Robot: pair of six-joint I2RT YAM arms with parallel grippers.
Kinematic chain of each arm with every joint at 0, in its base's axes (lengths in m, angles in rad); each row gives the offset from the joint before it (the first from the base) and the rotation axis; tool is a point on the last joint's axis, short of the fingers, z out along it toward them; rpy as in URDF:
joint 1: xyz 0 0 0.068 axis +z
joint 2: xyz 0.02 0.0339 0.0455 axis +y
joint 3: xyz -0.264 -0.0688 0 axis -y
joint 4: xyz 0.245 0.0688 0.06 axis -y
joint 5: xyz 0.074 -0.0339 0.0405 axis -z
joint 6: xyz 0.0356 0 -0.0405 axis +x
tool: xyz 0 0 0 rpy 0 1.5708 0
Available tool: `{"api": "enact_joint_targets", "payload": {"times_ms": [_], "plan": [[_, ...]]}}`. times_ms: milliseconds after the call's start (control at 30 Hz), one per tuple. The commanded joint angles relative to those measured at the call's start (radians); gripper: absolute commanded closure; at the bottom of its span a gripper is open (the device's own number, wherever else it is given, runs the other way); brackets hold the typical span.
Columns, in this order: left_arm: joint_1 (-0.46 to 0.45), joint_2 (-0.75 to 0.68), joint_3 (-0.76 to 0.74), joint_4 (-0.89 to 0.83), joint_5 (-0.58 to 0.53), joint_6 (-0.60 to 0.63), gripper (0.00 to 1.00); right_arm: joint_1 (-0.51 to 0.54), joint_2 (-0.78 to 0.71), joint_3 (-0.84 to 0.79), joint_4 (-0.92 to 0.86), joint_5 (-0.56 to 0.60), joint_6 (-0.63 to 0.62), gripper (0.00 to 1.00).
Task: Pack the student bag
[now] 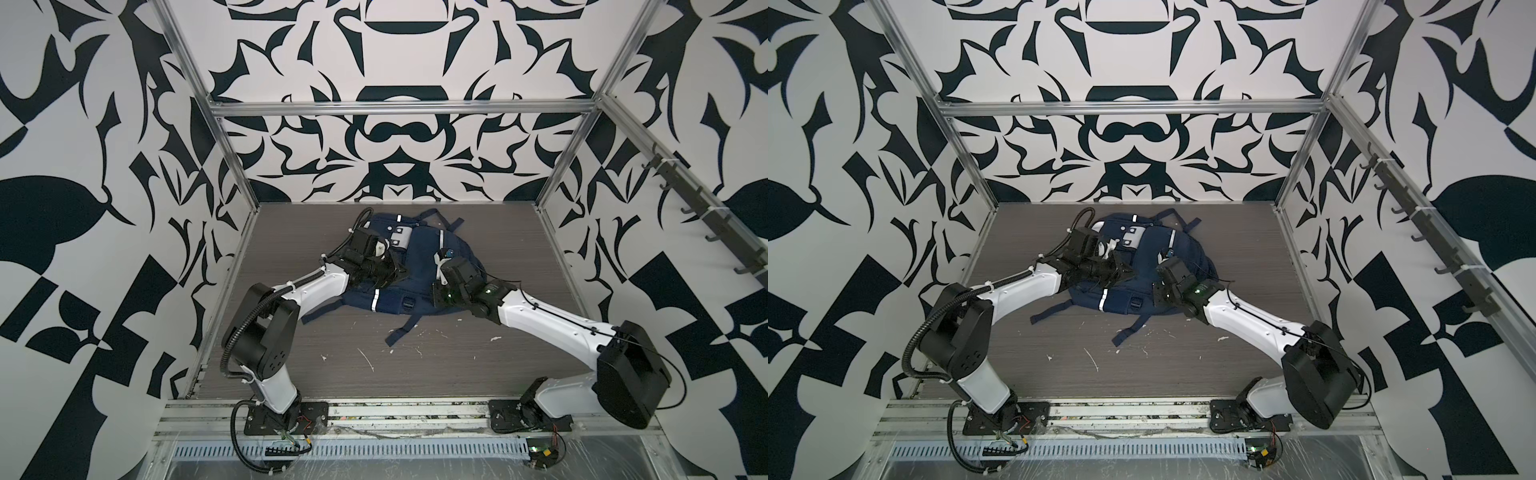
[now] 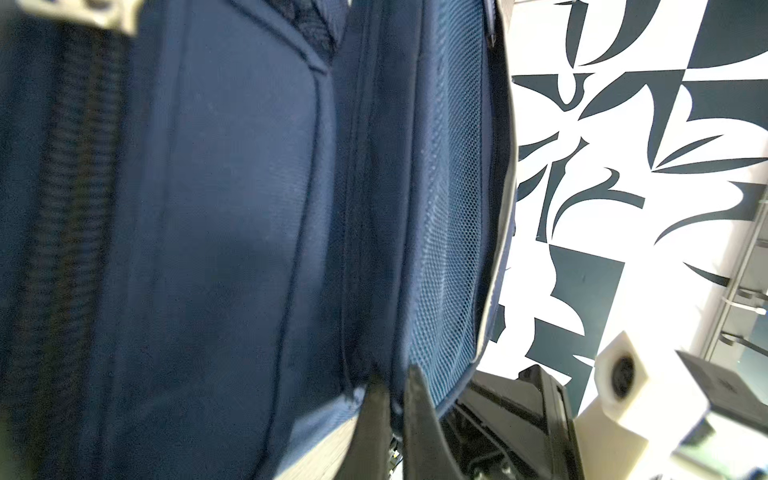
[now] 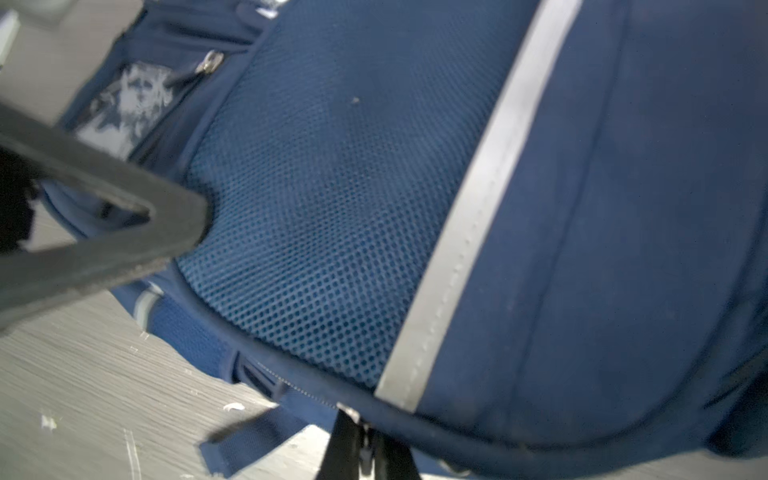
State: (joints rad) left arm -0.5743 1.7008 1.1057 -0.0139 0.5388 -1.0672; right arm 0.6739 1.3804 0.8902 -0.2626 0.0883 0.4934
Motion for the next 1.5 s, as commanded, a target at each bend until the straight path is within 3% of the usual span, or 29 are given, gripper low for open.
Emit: {"api": "enact_joint_targets", "payload": {"times_ms": [0, 300, 600, 767, 800, 867, 967, 1000, 1100, 1200, 1367, 1467], "plan": [[-0.004, -0.070, 0.000, 0.069, 0.058, 0.013, 1.00, -0.007, -0.025, 0.012, 0.003, 0.060, 0.004, 1.00], [0.068, -0.108, -0.022, 0.016, 0.037, 0.040, 1.00, -0.023, -0.203, -0.107, -0.086, 0.153, -0.001, 1.00], [0.079, -0.113, 0.045, -0.149, -0.003, 0.173, 1.00, -0.075, -0.289, -0.126, -0.158, 0.171, -0.055, 1.00], [0.085, -0.118, 0.100, -0.282, -0.019, 0.285, 1.00, -0.083, -0.277, -0.105, -0.137, 0.062, -0.139, 1.00], [0.085, -0.120, 0.119, -0.322, -0.026, 0.318, 0.88, -0.083, -0.264, -0.096, -0.141, 0.043, -0.148, 1.00], [0.082, -0.144, 0.147, -0.416, -0.042, 0.382, 0.48, -0.083, -0.247, -0.088, -0.131, 0.009, -0.168, 1.00], [0.083, -0.231, 0.115, -0.521, -0.081, 0.441, 0.05, -0.083, -0.248, -0.094, -0.088, -0.046, -0.172, 1.00], [0.083, -0.259, 0.098, -0.550, -0.093, 0.452, 0.01, -0.083, -0.245, -0.094, -0.075, -0.064, -0.174, 1.00], [0.085, -0.338, 0.023, -0.628, -0.081, 0.451, 0.01, -0.076, -0.223, -0.085, -0.047, -0.113, -0.181, 1.00], [0.085, -0.400, -0.113, -0.565, -0.017, 0.366, 0.00, -0.056, -0.195, -0.061, -0.047, -0.134, -0.196, 1.00], [0.132, -0.457, -0.392, -0.131, 0.097, 0.051, 0.01, -0.019, -0.170, -0.033, -0.048, -0.144, -0.187, 1.00], [0.154, -0.435, -0.417, -0.001, 0.066, -0.019, 0.01, 0.011, -0.158, -0.019, -0.041, -0.137, -0.173, 1.00]]}}
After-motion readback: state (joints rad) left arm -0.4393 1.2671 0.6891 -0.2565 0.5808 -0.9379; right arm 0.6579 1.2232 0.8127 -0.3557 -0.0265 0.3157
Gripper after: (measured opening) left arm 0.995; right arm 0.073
